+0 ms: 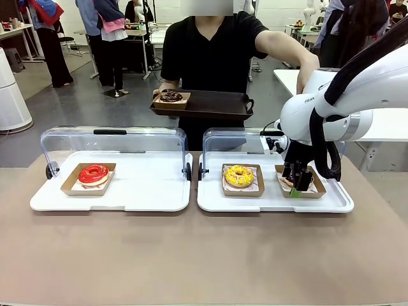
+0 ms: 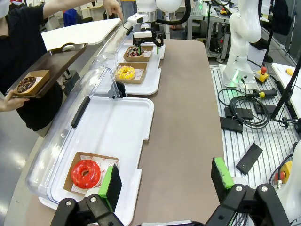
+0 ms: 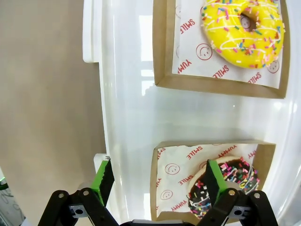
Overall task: Provide the desired donut to the person.
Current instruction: Pick up and lift the Paper togo box containing the Donut pointed at by the person.
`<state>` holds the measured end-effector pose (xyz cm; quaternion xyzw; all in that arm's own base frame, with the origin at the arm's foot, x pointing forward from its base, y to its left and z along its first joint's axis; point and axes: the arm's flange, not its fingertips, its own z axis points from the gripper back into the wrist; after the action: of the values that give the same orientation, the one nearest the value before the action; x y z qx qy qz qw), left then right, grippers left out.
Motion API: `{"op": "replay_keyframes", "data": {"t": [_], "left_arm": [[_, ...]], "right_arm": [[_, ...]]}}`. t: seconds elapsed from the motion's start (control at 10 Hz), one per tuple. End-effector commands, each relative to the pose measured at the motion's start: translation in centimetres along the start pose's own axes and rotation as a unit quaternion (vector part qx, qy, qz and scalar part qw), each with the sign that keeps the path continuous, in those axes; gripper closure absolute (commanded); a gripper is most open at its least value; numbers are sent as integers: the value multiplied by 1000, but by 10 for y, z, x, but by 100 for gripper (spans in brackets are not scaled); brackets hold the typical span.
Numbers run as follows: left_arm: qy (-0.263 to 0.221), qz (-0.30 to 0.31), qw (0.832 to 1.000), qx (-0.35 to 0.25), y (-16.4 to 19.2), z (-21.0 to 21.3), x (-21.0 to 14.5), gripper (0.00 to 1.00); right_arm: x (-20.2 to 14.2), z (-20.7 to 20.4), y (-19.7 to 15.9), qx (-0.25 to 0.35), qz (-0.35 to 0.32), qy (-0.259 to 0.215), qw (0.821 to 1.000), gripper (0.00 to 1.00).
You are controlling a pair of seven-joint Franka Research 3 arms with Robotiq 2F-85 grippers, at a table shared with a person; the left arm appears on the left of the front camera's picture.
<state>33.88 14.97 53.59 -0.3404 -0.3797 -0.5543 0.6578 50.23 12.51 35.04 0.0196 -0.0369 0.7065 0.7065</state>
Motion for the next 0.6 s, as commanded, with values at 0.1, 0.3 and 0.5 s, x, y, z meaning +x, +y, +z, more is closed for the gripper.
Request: {"op": "replay_keyframes", "data": {"t": [0.1, 0.3, 0.5], "left_arm": [[-3, 4, 1000, 0, 0, 1, 2, 0], [-3, 4, 1000, 0, 0, 1, 2, 0], [-3, 4, 1000, 0, 0, 1, 2, 0]], "right_arm": [[-6, -16, -3, -10, 10, 8, 1000, 0], [-7, -24, -5, -3, 8, 4, 1000, 0], [-7, -30, -6, 2, 10, 1, 1000, 0]]}}
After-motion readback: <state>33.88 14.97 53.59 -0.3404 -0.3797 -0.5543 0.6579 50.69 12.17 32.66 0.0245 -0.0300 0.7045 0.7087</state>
